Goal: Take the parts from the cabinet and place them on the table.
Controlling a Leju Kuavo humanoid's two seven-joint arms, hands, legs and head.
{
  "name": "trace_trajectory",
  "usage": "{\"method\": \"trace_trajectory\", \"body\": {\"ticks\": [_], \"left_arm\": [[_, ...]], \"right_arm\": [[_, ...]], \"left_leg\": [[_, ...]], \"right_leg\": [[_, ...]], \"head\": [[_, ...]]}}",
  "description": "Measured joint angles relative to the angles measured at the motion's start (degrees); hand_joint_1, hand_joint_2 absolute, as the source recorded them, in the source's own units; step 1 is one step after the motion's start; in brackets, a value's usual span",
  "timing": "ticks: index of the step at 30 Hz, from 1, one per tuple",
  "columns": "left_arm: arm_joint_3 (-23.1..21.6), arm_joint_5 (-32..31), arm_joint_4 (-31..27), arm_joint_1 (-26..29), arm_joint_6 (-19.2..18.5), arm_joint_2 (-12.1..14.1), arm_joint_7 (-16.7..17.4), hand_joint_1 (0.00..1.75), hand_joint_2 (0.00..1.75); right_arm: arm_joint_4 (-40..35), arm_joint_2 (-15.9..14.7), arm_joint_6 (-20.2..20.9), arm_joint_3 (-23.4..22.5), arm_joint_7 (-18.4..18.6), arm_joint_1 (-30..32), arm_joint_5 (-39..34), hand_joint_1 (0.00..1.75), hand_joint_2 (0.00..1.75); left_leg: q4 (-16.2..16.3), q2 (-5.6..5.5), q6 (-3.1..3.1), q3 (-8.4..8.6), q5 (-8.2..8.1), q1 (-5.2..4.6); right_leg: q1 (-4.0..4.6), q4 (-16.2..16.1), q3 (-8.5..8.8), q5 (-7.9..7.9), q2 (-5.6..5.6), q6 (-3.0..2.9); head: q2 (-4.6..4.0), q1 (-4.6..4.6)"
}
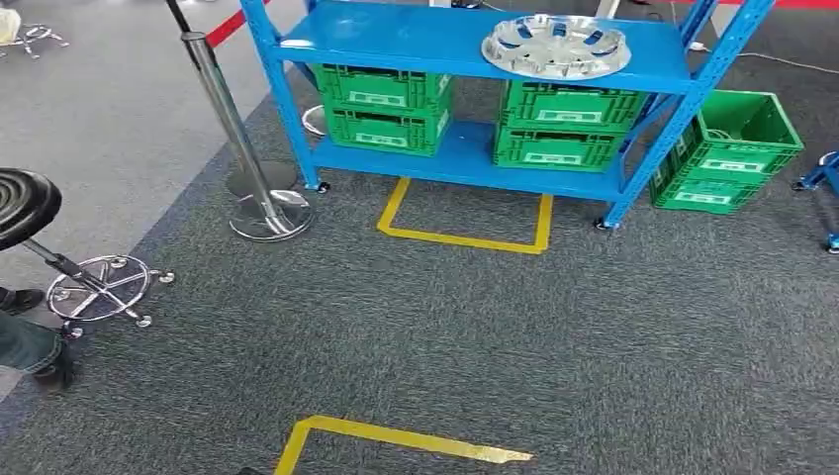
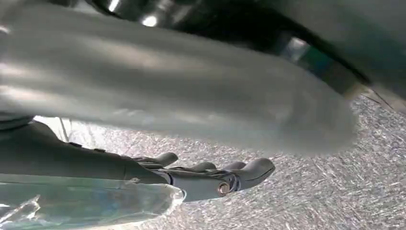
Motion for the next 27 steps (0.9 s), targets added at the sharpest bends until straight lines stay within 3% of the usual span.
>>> {"method": "trace_trajectory", "body": {"ticks": [1,2,3,4,5,6,8,9,10,12,13,14,16,17,18,19,20,21,24,25,27], "left_arm": [[0.0,0.0,0.0,0.03,0.0,-0.04,0.0,0.0,0.0],[0.0,-0.05,0.0,0.0,0.0,-0.07,0.0,0.0,0.0],[0.0,-0.05,0.0,-0.03,0.0,0.02,0.0,0.0,0.0],[0.0,-0.07,0.0,-0.18,0.05,0.33,0.0,0.0,0.0],[0.02,-0.07,0.0,-0.15,0.13,0.24,0.0,0.0,0.0],[0.0,-0.07,0.0,-0.14,0.15,0.24,0.0,0.0,0.0],[0.0,-0.07,0.0,-0.1,0.24,0.33,0.0,0.0,0.0],[0.0,-0.07,0.0,-0.16,0.24,0.28,0.0,0.0,0.0],[0.0,-0.07,0.0,-0.3,0.26,0.26,0.0,0.0,0.0],[0.0,-0.07,0.0,-0.35,0.31,0.28,0.0,0.0,0.0],[0.02,-0.07,0.0,-0.26,0.31,0.28,0.0,0.0,0.0],[0.02,-0.07,0.0,-0.08,0.31,0.28,0.02,0.0,0.0],[0.02,-0.07,0.0,0.06,0.33,0.26,0.11,0.0,0.0],[0.02,-0.07,0.0,0.04,0.33,0.28,0.11,0.0,0.0],[0.02,-0.07,0.0,0.02,0.33,0.31,0.11,0.0,0.0],[0.09,-0.07,0.0,-0.02,0.33,0.53,0.11,0.0,0.0],[0.09,-0.09,0.0,-0.1,0.37,0.35,0.11,0.0,0.0],[0.09,-0.09,0.0,-0.23,0.42,0.39,0.11,0.0,0.0],[0.11,-0.09,0.0,0.18,0.48,0.42,0.11,0.0,0.0],[0.11,-0.11,0.0,0.17,0.53,0.42,0.11,0.0,0.0],[0.09,-0.11,0.0,-0.07,0.5,0.35,0.11,0.0,0.0]], "right_arm": [[0.0,-0.02,0.0,0.0,0.0,-0.06,0.0,0.0,0.0],[0.0,-0.02,0.0,0.0,0.02,-0.06,0.0,0.0,0.0],[0.0,0.0,0.02,0.0,0.0,-0.02,0.0,0.0,0.0],[-0.04,0.09,0.02,0.0,0.0,-0.13,0.0,0.0,0.0],[-0.02,0.02,0.0,0.0,0.02,-0.1,0.0,0.0,0.0],[0.0,0.0,0.02,0.0,0.09,-0.04,0.0,0.0,0.0],[0.0,0.02,0.02,0.0,0.07,0.01,0.0,0.0,0.0],[0.0,0.02,0.0,0.0,0.07,-0.01,0.0,0.0,0.0],[0.0,0.0,-0.02,0.0,0.07,-0.04,0.0,0.0,0.0],[0.0,0.02,0.0,0.0,0.07,-0.06,0.0,0.0,0.0],[0.0,0.02,0.0,0.0,0.07,0.01,0.0,0.0,0.0],[0.0,0.0,0.0,0.0,0.07,0.07,0.0,0.0,0.0],[0.0,0.02,0.0,0.0,0.07,0.08,0.0,0.0,0.0],[0.0,0.02,0.0,0.0,0.07,0.02,0.0,0.0,0.0],[0.0,0.02,0.0,0.0,0.02,-0.02,0.0,0.0,0.0],[-0.02,0.11,0.02,0.0,0.0,-0.09,0.0,0.0,0.0],[0.0,0.07,0.0,-0.02,0.0,-0.06,-0.02,0.0,0.0],[0.0,0.07,0.0,0.0,-0.04,-0.09,0.0,0.0,0.0],[-0.02,0.07,0.07,0.0,-0.09,-0.18,-0.04,0.0,0.0],[-0.02,0.07,0.04,0.0,-0.09,-0.27,-0.04,0.0,0.0],[-0.02,0.02,0.04,0.0,-0.09,-0.25,-0.15,0.0,0.0]], "left_leg": [[0.3,-0.13,-0.38,0.22,-0.36,0.24],[1.01,-0.34,-1.06,0.51,-1.06,0.66],[1.79,-0.4,-1.73,0.28,-1.82,0.66],[2.85,-0.67,-2.26,-0.07,-2.53,0.47],[2.86,-0.64,-2.41,-0.18,-2.51,0.32],[2.85,-0.73,-2.45,-0.11,-2.5,0.41],[3.06,-0.64,-2.84,0.07,-3.16,0.73],[4.84,0.03,-2.93,-0.55,-4.01,0.7],[8.31,0.19,-2.99,-2.35,-5.57,0.63],[18.12,0.21,-2.95,-8.1,-9.22,0.6],[21.76,0.21,-2.78,-10.62,-9.79,0.52],[22.5,0.21,-2.49,-11.85,-8.75,0.41],[18.24,0.21,-1.6,-10.97,-3.89,0.02],[12.62,0.21,-0.81,-9.01,0.06,-0.39],[8.15,0.22,0.04,-7.47,2.58,-0.84],[7.88,0.5,0.7,-6.84,1.41,-1.22],[6.54,0.49,0.84,-6.11,1.1,-1.4],[6.09,0.5,0.66,-5.96,0.24,-1.47],[4.31,0.36,0.53,-4.72,0.31,-0.95],[3.97,0.36,0.83,-4.3,0.14,-0.89],[3.98,0.36,1.08,-3.91,-0.39,-0.97]], "right_leg": [[-0.24,-3.5,1.4,2.49,-0.01,0.27],[-0.68,-9.61,4.11,6.01,0.01,0.74],[-0.81,-12.08,5.57,5.58,0.4,1.47],[-0.59,-12.58,6.06,4.84,0.98,0.39],[-0.55,-11.93,5.81,4.61,0.78,-0.63],[-0.38,-11.57,5.71,4.41,0.76,-1.04],[-0.43,-11.4,5.82,4.04,0.73,-1.91],[-0.37,-11.41,6.15,3.86,0.64,-2.32],[-0.27,-11.43,6.35,3.63,0.45,-2.66],[0.09,-11.43,6.66,3.2,0.14,-3.16],[0.29,-11.42,6.91,2.96,0.11,-3.31],[0.47,-11.42,7.28,2.65,0.14,-3.39],[0.74,-11.43,8.24,1.99,0.21,-3.44],[0.96,-11.45,9.04,1.48,0.21,-3.37],[0.98,-11.51,9.59,1.0,0.16,-3.27],[1.26,-11.65,9.19,0.51,-0.03,-2.88],[1.0,-11.72,9.27,0.38,0.13,-2.58],[0.99,-11.77,9.19,0.23,-0.15,-2.31],[0.95,-12.02,10.07,-0.51,-0.31,-1.5],[1.0,-9.71,8.95,-1.7,-0.17,-1.34],[0.93,-0.49,3.37,-5.43,-0.04,-1.03]], "head": [[0.0,0.02],[0.0,0.04],[0.0,0.26],[0.0,1.03],[0.0,0.6],[0.0,0.03],[0.0,-0.04],[0.0,-0.2],[0.0,-0.42],[0.0,-0.37],[0.0,-0.37],[0.0,-0.37],[0.0,-0.37],[0.0,-0.37],[0.0,-0.35],[0.0,0.05],[0.0,-0.13],[0.0,-0.06],[0.02,-0.11],[0.0,0.02],[0.02,0.09]]}}
